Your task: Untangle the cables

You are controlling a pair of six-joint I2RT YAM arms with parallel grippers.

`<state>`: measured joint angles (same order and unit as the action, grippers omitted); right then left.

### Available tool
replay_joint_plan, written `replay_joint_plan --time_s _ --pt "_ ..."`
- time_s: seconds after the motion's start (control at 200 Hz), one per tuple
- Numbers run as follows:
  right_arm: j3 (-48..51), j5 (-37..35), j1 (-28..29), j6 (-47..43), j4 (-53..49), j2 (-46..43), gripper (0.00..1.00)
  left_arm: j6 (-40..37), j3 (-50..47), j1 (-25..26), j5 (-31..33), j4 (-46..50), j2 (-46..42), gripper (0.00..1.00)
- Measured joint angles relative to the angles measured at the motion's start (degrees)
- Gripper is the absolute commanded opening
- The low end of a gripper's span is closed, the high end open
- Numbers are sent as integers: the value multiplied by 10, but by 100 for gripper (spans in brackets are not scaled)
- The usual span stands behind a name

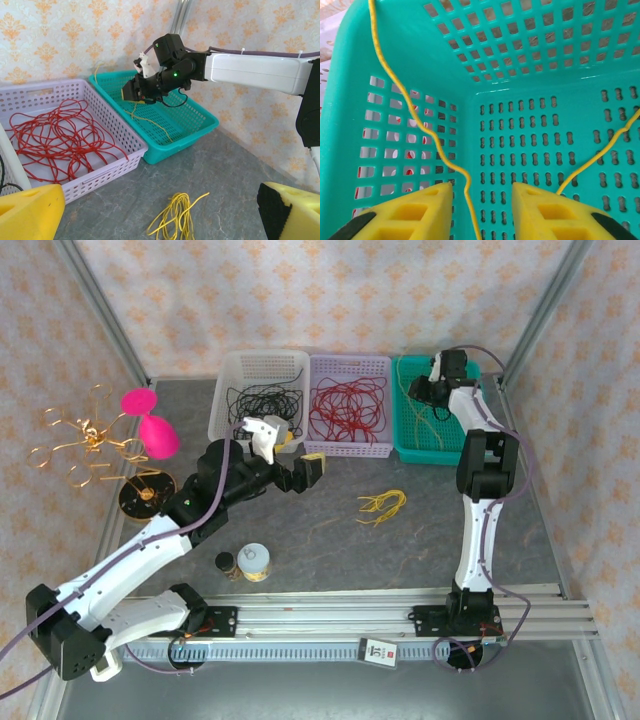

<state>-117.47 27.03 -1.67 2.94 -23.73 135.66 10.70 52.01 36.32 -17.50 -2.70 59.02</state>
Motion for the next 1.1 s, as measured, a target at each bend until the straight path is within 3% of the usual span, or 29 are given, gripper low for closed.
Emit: replay_joint_plan --time_s 0.48,0.821,0.876,0.946,1.096 --pt "11 11 0 -13 23 -2 41 0 0 0 0 -3 10 99" --pt "-77 -4 34 -82 14 62 43 4 0 0 0 -7 29 99" --pt "-90 -2 35 -82 16 77 39 4 0 0 0 -7 30 99" --pt "-96 -5 35 -76 16 93 25 5 0 0 0 -7 31 99" --pt "-108 -6 30 -36 12 131 12 11 0 0 0 -7 36 99"
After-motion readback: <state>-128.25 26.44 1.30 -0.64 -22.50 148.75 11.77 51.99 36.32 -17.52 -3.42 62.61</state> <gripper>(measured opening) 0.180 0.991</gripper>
